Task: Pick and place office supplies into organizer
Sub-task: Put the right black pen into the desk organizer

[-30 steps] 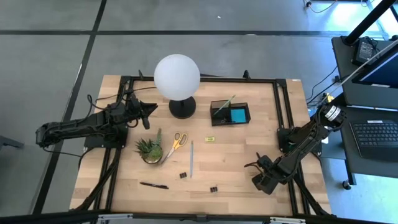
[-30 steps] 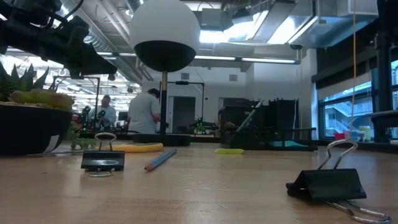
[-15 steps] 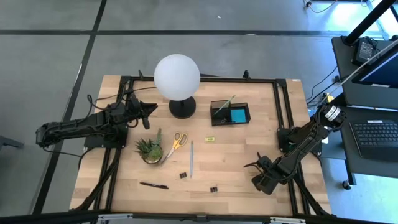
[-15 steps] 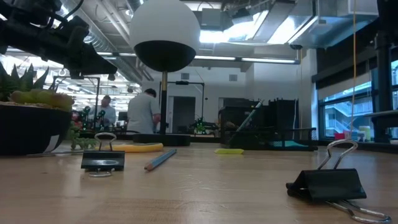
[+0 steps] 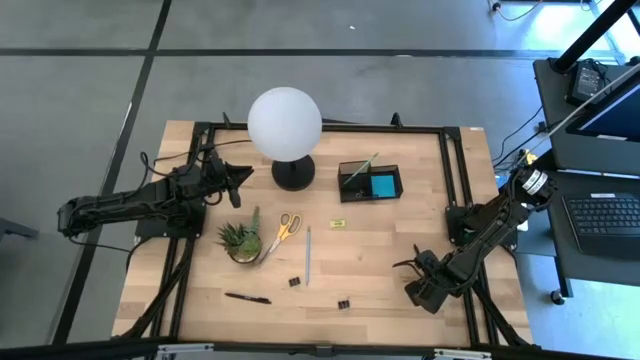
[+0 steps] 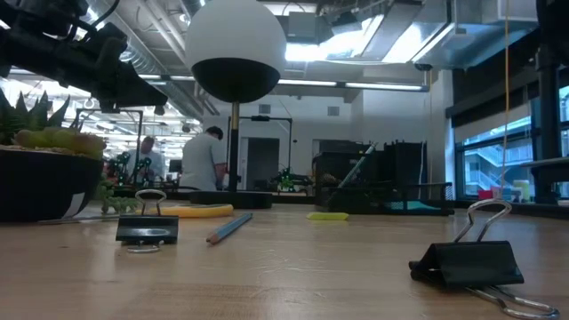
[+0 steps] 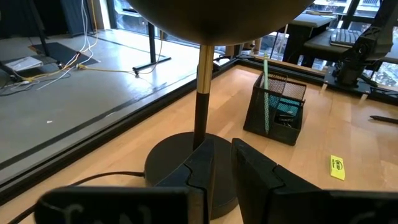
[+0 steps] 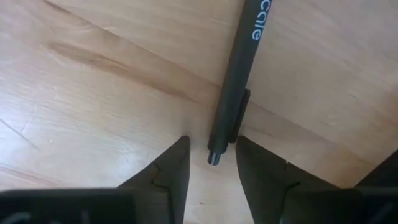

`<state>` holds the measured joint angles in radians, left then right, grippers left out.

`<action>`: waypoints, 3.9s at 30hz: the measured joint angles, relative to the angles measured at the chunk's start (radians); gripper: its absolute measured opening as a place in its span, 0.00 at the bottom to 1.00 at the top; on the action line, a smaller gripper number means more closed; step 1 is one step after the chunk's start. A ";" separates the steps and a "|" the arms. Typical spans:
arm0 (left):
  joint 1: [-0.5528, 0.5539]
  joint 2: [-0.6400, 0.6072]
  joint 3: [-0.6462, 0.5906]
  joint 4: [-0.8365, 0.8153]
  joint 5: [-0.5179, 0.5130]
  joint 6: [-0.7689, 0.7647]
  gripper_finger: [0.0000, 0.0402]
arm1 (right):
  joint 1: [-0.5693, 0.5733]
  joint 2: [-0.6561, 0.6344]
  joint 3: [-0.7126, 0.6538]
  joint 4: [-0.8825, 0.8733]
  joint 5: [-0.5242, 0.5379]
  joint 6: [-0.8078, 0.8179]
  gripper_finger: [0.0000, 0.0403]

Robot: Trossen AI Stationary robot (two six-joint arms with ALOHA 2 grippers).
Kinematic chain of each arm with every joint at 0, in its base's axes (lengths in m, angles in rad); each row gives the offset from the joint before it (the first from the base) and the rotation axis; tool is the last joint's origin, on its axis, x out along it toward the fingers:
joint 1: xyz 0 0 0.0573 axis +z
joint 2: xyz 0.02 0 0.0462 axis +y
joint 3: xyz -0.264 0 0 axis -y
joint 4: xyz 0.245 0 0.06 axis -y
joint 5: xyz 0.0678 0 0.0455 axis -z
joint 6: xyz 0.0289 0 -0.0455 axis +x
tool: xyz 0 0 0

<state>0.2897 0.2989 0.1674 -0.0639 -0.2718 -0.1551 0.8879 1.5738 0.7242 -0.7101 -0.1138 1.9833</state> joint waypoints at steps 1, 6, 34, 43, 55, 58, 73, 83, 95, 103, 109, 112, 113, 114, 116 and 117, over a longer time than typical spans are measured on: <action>0.000 0.000 0.000 0.000 0.000 0.000 0.12 | 0.000 0.000 0.000 0.000 0.000 0.001 0.32; 0.000 0.000 0.000 0.000 0.000 0.000 0.12 | -0.001 0.000 0.000 0.002 -0.020 0.002 0.32; 0.000 0.000 0.000 0.000 0.000 0.000 0.12 | -0.002 0.000 -0.001 0.011 -0.037 0.004 0.23; 0.000 0.000 0.000 0.000 0.000 0.000 0.12 | -0.002 0.001 -0.001 0.008 -0.043 0.002 0.11; 0.000 0.000 0.000 0.000 0.000 0.000 0.12 | -0.001 0.001 0.000 -0.003 -0.041 -0.033 0.04; 0.000 0.000 0.000 0.000 0.000 0.000 0.12 | -0.001 0.004 0.013 -0.030 -0.041 -0.055 0.04; 0.000 0.008 0.000 -0.022 0.000 0.003 0.12 | 0.000 0.006 0.348 -0.671 0.038 -0.097 0.03; 0.000 0.008 0.000 -0.022 0.000 0.003 0.12 | -0.108 0.003 0.474 -0.861 0.290 -0.334 0.02; 0.000 0.008 0.000 -0.023 0.000 0.002 0.12 | -0.392 0.003 0.491 -0.831 0.436 -0.736 0.01; 0.000 0.008 0.000 -0.037 0.000 0.003 0.12 | -0.423 0.003 0.492 -0.746 0.435 -0.766 0.01; 0.000 0.008 0.000 -0.043 0.000 0.003 0.12 | -0.402 0.002 0.492 -0.728 0.434 -0.757 0.03; 0.000 0.008 0.000 -0.043 0.000 0.003 0.12 | -0.395 0.002 0.492 -0.717 0.395 -0.728 0.08; 0.000 0.008 0.000 -0.043 0.000 0.003 0.12 | -0.393 0.002 0.492 -0.705 0.373 -0.713 0.11; 0.000 0.008 0.000 -0.043 0.000 0.002 0.12 | -0.390 0.002 0.492 -0.690 0.351 -0.702 0.14; 0.000 0.008 0.000 -0.043 0.000 0.002 0.12 | -0.377 0.001 0.489 -0.645 0.332 -0.678 0.21; 0.000 0.008 0.000 -0.044 0.000 0.002 0.12 | -0.367 0.001 0.485 -0.619 0.329 -0.658 0.24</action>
<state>0.2897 0.3069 0.1673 -0.1080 -0.2722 -0.1528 0.5204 1.5745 1.2090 -1.3296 0.2153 1.3255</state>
